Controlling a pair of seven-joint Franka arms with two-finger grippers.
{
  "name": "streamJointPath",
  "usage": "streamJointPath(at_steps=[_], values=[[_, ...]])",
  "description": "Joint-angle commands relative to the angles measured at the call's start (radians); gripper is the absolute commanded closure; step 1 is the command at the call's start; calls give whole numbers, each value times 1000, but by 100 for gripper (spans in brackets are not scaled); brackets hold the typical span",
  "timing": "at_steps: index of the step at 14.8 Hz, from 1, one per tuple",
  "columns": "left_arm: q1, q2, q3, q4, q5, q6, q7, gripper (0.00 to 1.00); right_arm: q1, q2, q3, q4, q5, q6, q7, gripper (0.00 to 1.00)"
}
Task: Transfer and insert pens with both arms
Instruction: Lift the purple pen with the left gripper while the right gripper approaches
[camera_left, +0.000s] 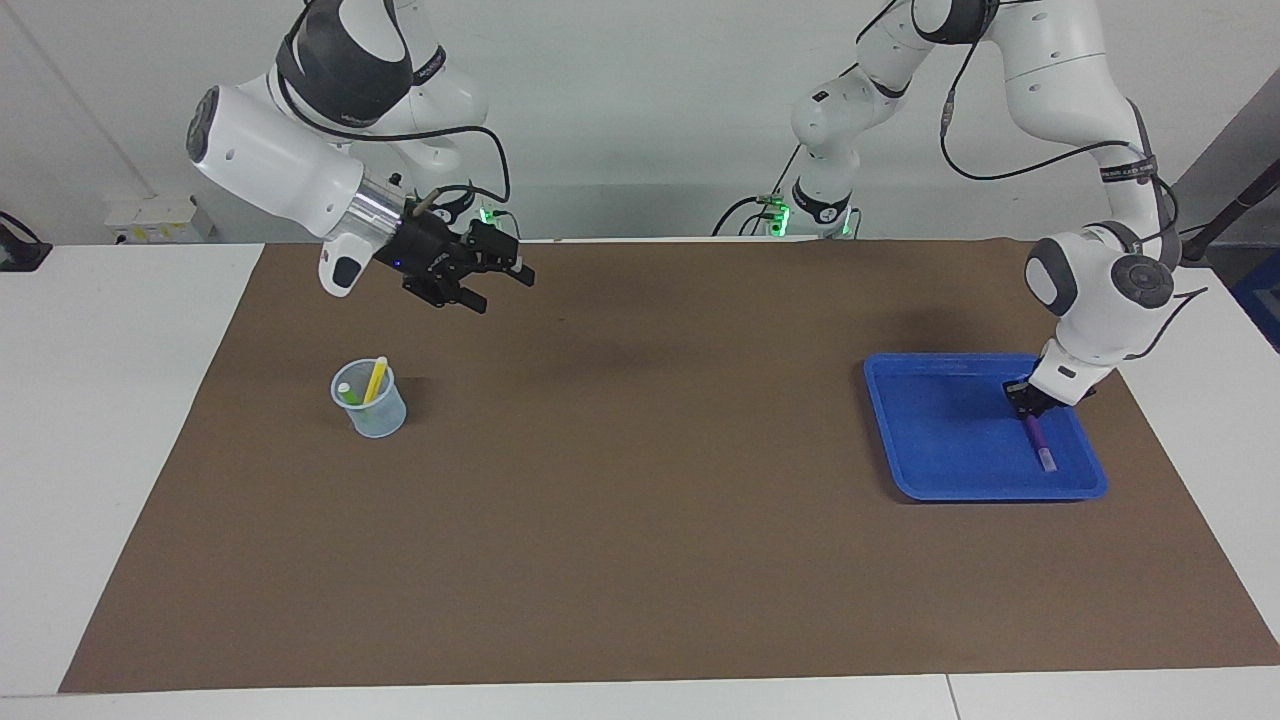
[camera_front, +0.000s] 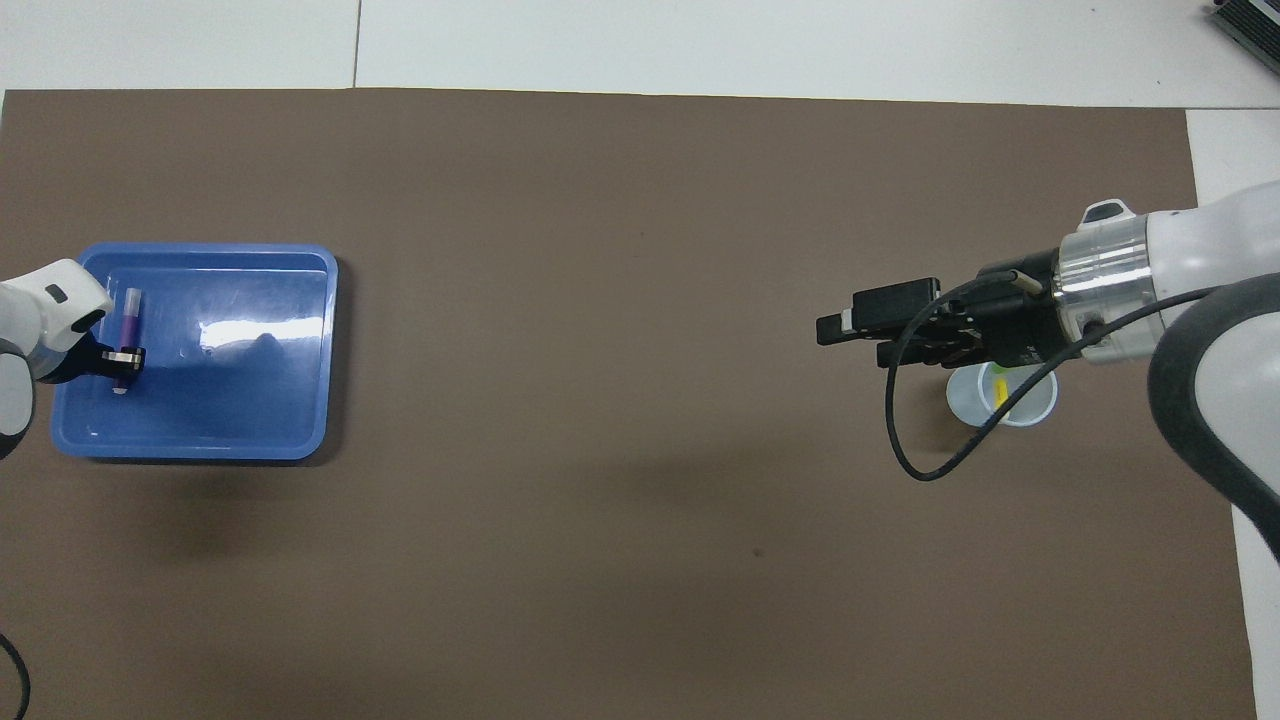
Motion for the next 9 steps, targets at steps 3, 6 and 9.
streamJointPath(at_steps=[3, 6, 9], values=[[-62, -7, -7, 130, 1, -222, -103, 100, 26, -8, 5, -17, 66, 46, 52, 1], [-91, -45, -10, 181, -150, -334, -191, 100, 27, -8, 7, -17, 66, 46, 52, 1], [-123, -108, -16, 206, -289, -435, -350, 100, 49, -8, 7, -17, 69, 46, 51, 1]])
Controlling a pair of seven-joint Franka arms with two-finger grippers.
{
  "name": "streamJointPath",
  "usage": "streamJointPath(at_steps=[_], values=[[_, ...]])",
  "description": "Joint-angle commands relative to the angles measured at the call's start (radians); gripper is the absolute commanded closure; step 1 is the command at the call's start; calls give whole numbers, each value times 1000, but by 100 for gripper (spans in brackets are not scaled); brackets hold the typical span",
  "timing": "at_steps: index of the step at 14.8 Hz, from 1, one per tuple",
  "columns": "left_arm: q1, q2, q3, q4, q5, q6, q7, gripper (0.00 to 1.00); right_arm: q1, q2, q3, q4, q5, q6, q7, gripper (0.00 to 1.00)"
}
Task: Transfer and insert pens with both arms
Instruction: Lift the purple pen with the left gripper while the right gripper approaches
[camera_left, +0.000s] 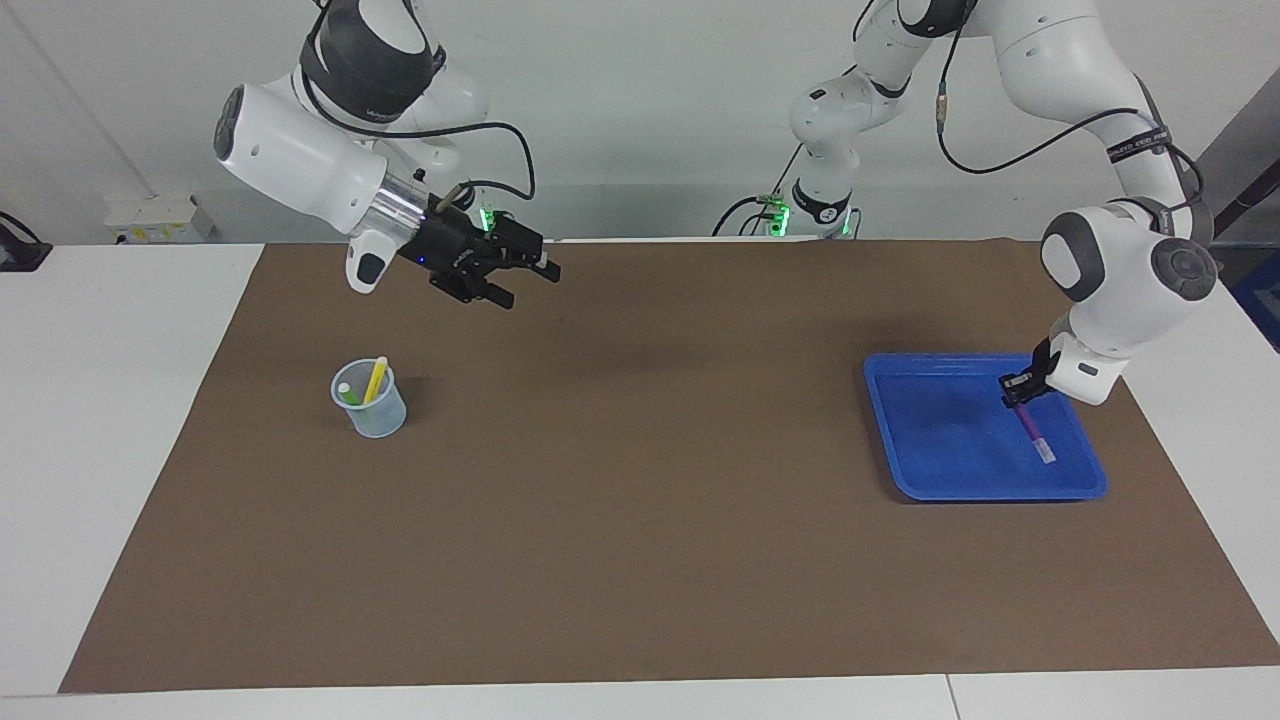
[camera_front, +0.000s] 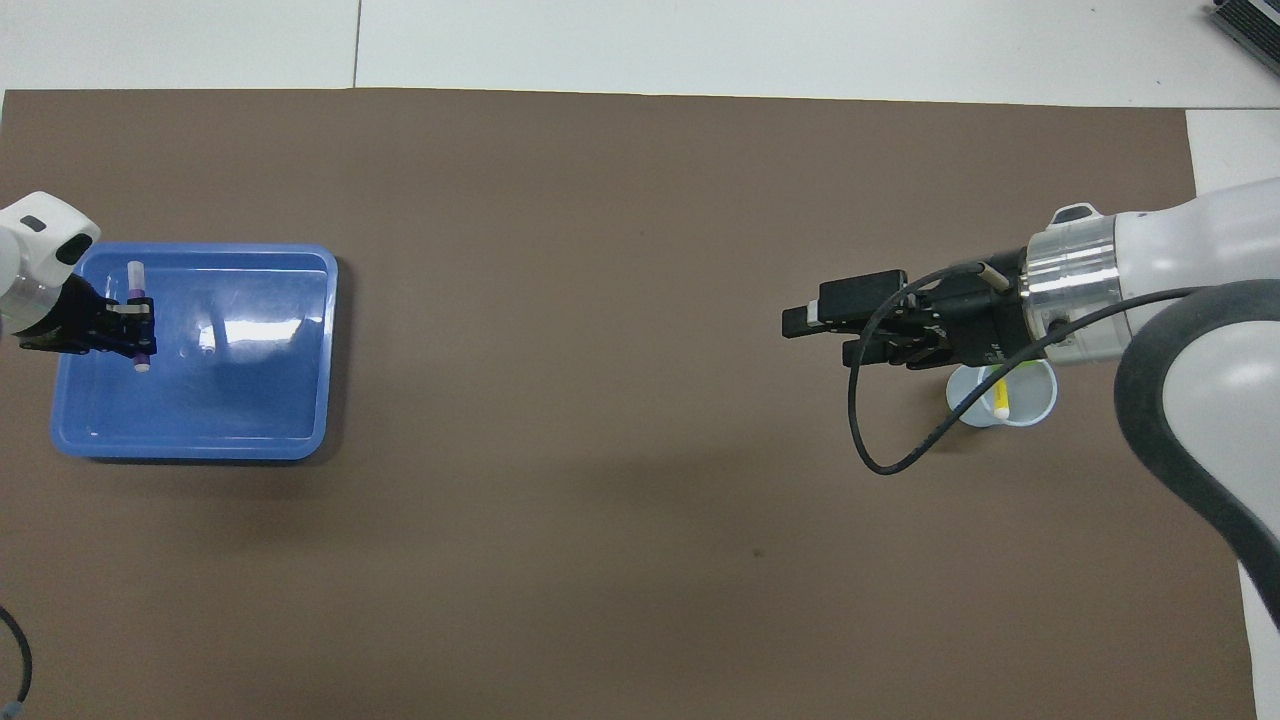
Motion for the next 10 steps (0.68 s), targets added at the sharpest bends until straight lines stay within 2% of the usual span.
streamJointPath(at_steps=[1, 5, 10], values=[[-50, -70, 1, 12, -104, -89, -169, 100, 18, -9, 5, -17, 32, 14, 3, 1], [-153, -127, 1, 12, -271, -138, -537, 100, 52, -9, 5, -15, 41, 15, 6, 1], [-257, -147, 1, 12, -398, -79, -1030, 100, 101, -12, 5, -28, 78, 95, 31, 3]])
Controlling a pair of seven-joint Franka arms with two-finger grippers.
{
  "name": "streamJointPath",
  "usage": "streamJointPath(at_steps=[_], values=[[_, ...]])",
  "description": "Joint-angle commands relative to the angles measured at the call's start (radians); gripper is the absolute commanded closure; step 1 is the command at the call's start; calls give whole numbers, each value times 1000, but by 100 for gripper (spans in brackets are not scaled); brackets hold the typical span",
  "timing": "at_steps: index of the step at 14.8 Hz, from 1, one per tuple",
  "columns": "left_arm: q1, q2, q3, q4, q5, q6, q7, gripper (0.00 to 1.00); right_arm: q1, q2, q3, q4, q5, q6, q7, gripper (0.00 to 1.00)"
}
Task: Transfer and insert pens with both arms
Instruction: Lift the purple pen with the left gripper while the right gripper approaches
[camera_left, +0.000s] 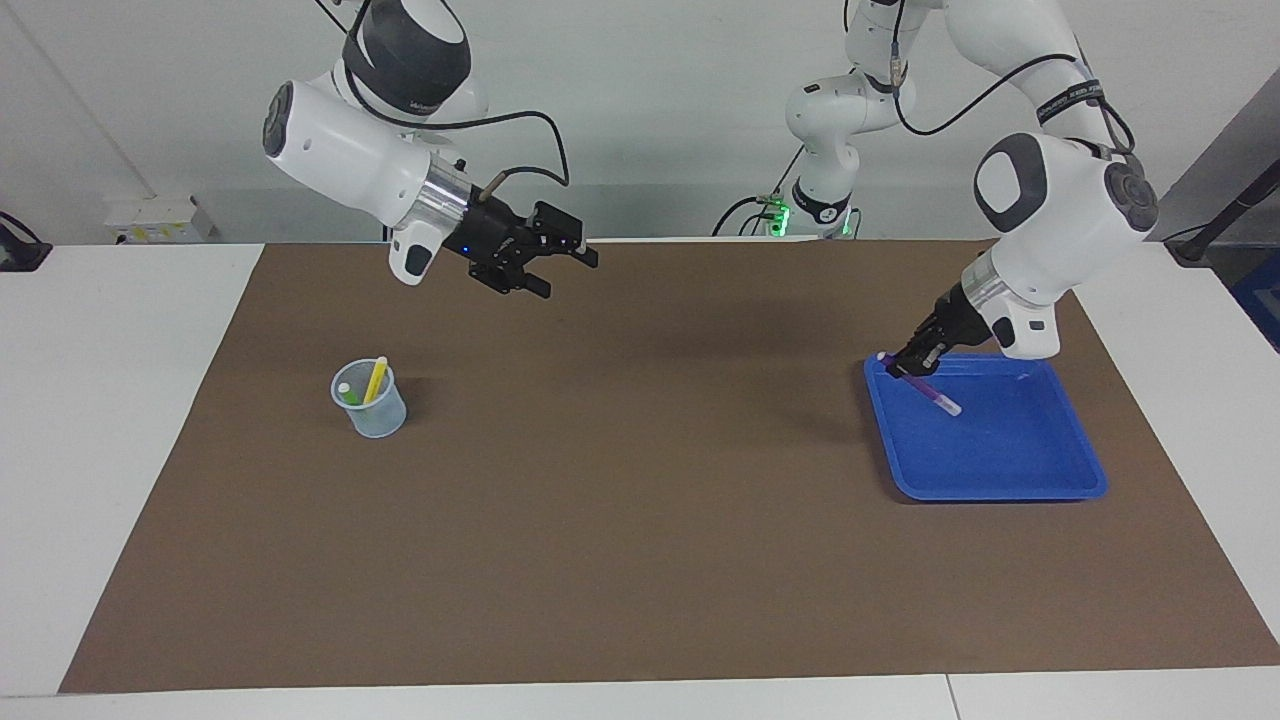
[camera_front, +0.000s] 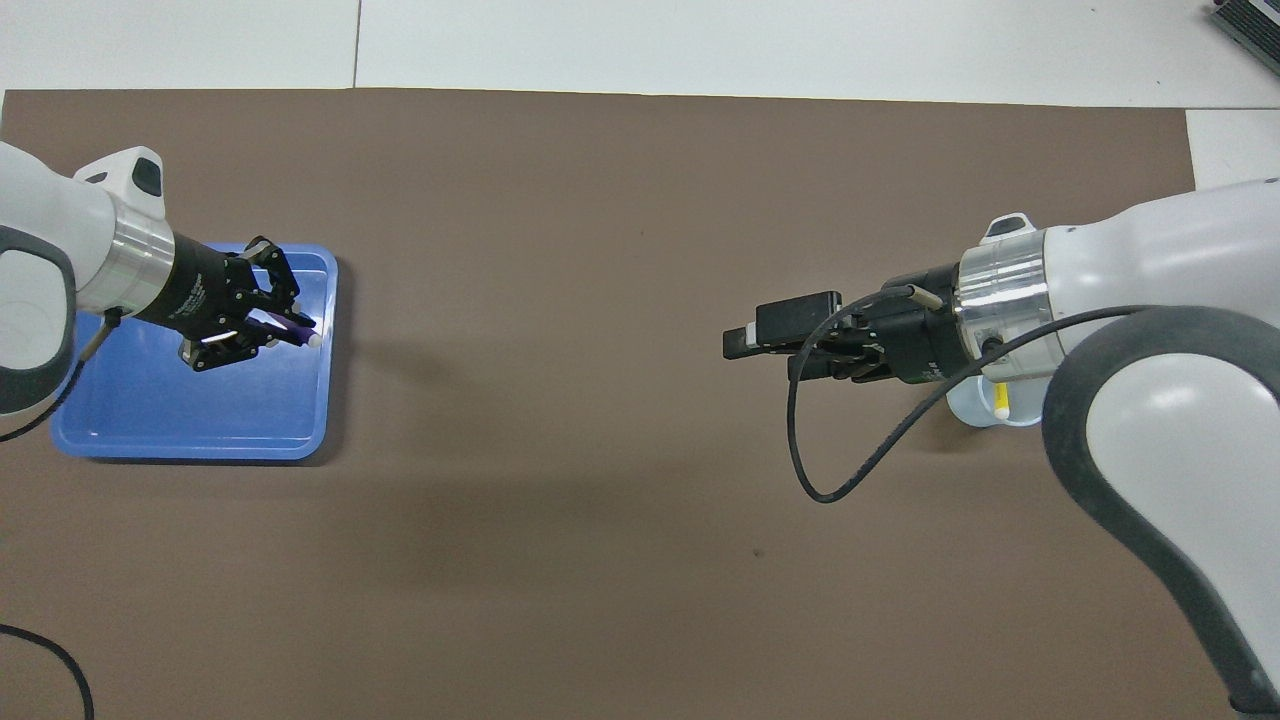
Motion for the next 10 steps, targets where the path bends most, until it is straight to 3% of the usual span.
streamJointPath(at_steps=[1, 7, 10], values=[[-40, -15, 16, -3, -40, 48, -243, 100, 31, -13, 4, -28, 53, 65, 23, 3], [-96, -16, 8, -8, -65, 155, -650, 100, 79, -13, 4, -47, 99, 145, 28, 4], [-146, -16, 8, -6, -65, 184, -732, 100, 82, -13, 4, -47, 101, 161, 28, 5]])
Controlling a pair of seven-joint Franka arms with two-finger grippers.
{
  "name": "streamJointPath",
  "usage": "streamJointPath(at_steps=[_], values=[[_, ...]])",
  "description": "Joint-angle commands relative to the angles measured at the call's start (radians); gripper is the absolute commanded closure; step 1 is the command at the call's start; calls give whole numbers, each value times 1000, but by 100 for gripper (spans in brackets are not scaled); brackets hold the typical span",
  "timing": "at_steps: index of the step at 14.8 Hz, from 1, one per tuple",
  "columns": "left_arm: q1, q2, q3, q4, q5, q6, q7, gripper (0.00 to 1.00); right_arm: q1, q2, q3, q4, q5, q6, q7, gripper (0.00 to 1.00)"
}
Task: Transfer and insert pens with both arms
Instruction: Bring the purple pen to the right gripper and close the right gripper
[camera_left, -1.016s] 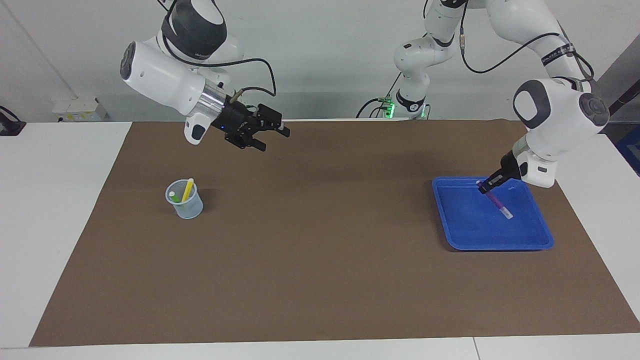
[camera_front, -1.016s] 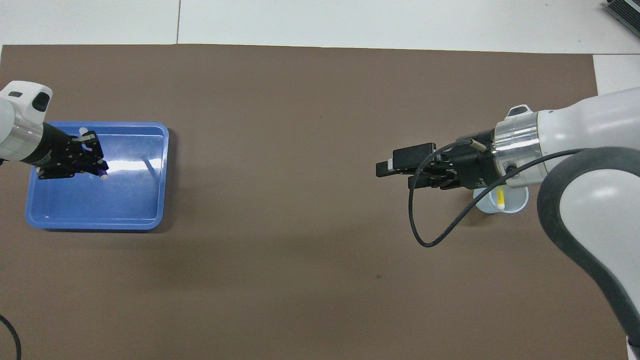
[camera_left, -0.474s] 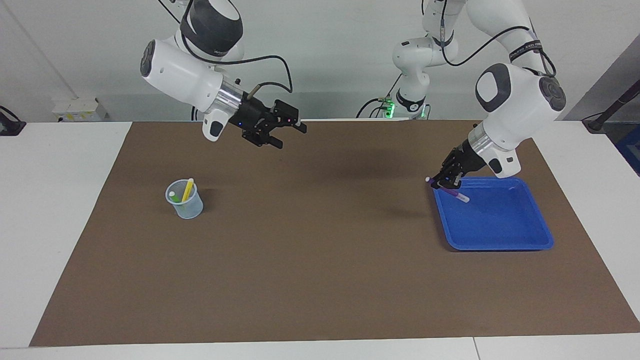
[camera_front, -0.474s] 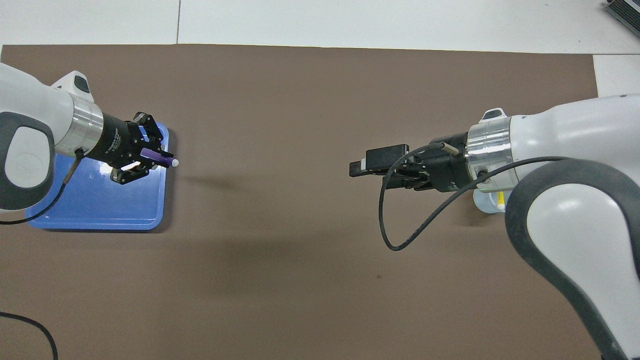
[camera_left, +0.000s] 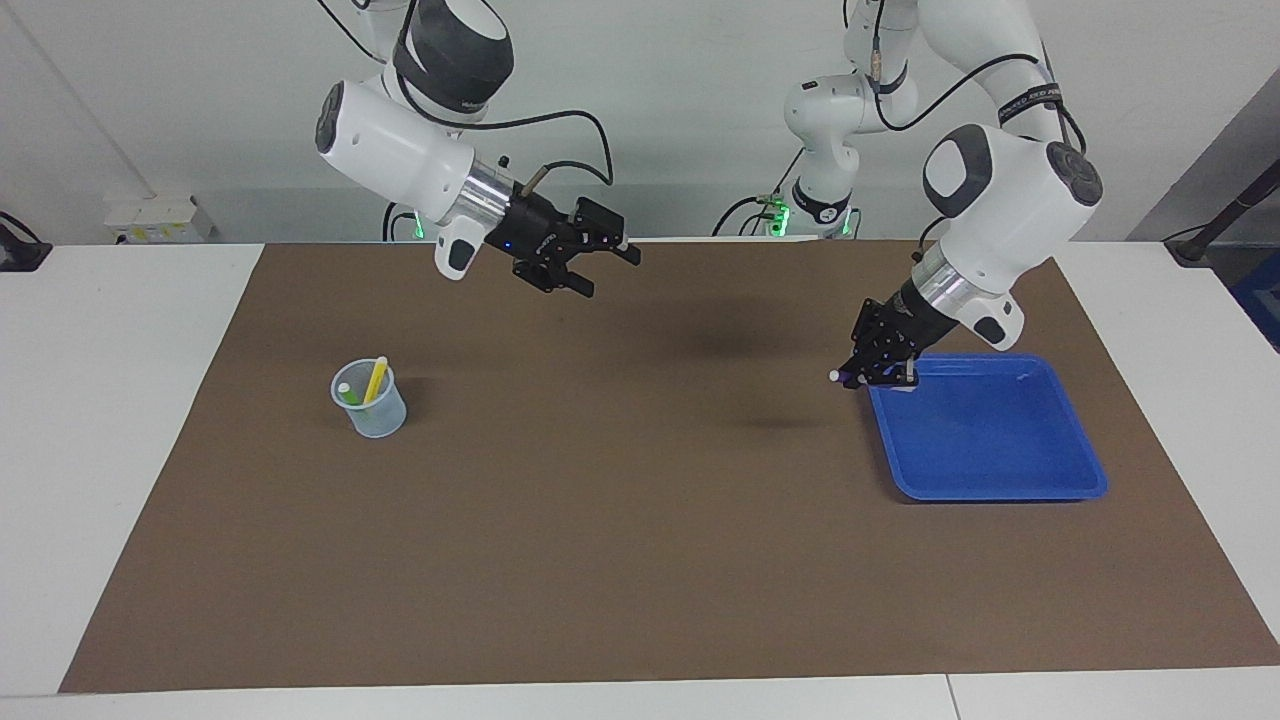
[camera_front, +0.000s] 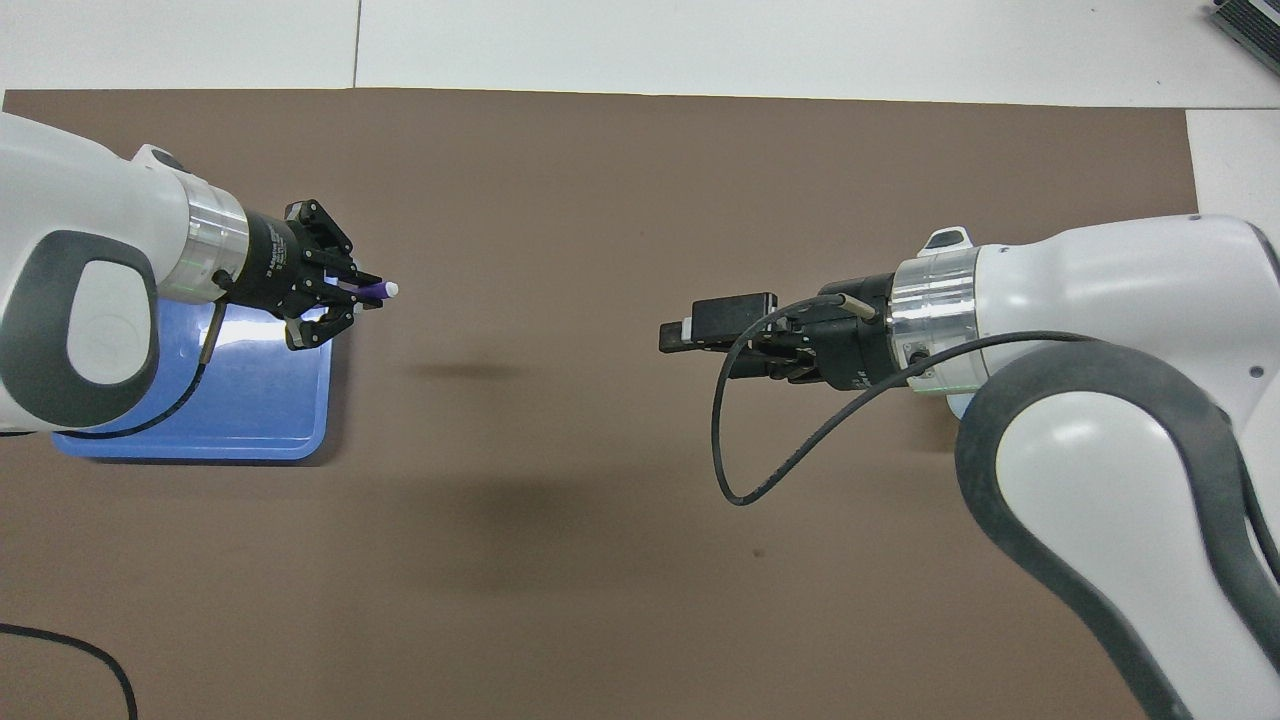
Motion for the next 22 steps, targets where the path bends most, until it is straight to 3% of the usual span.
streamJointPath(at_steps=[1, 7, 14, 17, 20, 22], values=[[-55, -17, 10, -5, -14, 21, -90, 100, 20, -11, 3, -20, 31, 49, 13, 5], [-204, -115, -5, -8, -79, 35, -289, 100, 66, 38, 5, -26, 68, 79, -4, 8], [-323, -137, -5, -30, -77, 72, -377, 100, 85, 52, 5, -14, 71, 68, -4, 9], [-346, -137, -5, -30, -77, 71, -399, 100, 85, 52, 5, -14, 71, 66, -4, 20], [-362, -138, -8, -31, -77, 69, -403, 100, 85, 52, 5, -12, 71, 66, -4, 39], [-366, -144, -8, -40, -77, 71, -403, 100, 85, 52, 5, -12, 71, 66, -4, 42]])
